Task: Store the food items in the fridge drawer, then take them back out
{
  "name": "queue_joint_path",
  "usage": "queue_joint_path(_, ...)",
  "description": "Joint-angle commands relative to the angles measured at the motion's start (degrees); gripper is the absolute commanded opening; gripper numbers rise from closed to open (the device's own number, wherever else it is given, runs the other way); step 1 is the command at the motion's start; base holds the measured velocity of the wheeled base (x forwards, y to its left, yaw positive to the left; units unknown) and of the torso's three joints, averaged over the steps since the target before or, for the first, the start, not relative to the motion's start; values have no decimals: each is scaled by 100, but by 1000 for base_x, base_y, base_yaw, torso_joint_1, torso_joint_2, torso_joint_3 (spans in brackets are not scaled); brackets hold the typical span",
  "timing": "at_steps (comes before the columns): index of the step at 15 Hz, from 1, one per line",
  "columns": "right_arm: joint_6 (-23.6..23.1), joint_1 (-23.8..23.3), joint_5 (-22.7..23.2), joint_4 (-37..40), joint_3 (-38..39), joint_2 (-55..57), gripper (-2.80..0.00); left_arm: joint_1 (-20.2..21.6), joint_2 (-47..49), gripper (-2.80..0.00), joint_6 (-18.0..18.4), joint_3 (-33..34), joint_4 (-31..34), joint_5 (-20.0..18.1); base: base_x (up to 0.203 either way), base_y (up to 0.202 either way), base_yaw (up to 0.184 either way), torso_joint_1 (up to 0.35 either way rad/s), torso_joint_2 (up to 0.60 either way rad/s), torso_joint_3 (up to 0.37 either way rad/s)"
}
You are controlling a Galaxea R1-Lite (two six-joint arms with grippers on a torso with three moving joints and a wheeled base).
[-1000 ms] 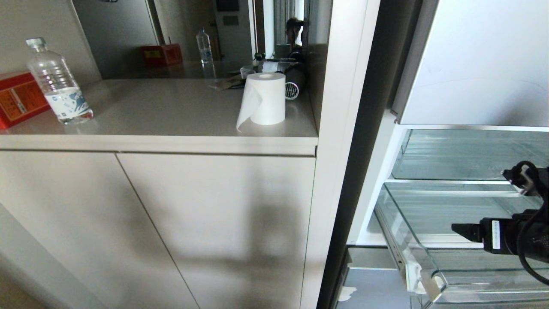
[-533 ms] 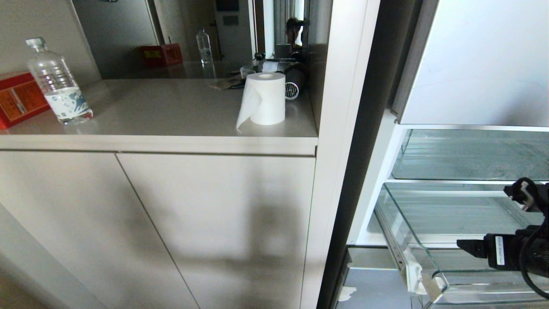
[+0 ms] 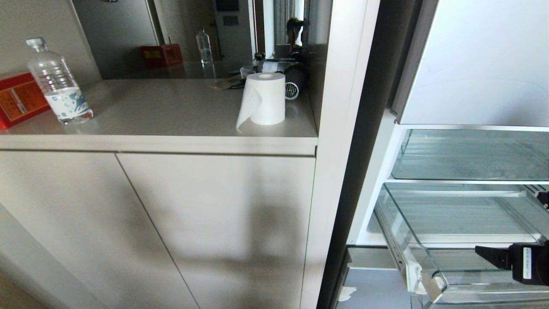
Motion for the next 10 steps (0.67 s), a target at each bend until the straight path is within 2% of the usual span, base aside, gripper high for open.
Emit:
queue_joint_path(1,14,6,-8,-30,-40,-188,0,0,-2,-280,-2,0,2,2,0,0,0,0,0,0)
queue_joint_path(6,3,19,36,-513,16,-1455,0,0,-2,-280,-2,0,2,2,0,0,0,0,0,0)
queue_joint_path(10,-62,26,32,-297,22,-2974,0,0,-2,-280,-2,0,2,2,0,0,0,0,0,0)
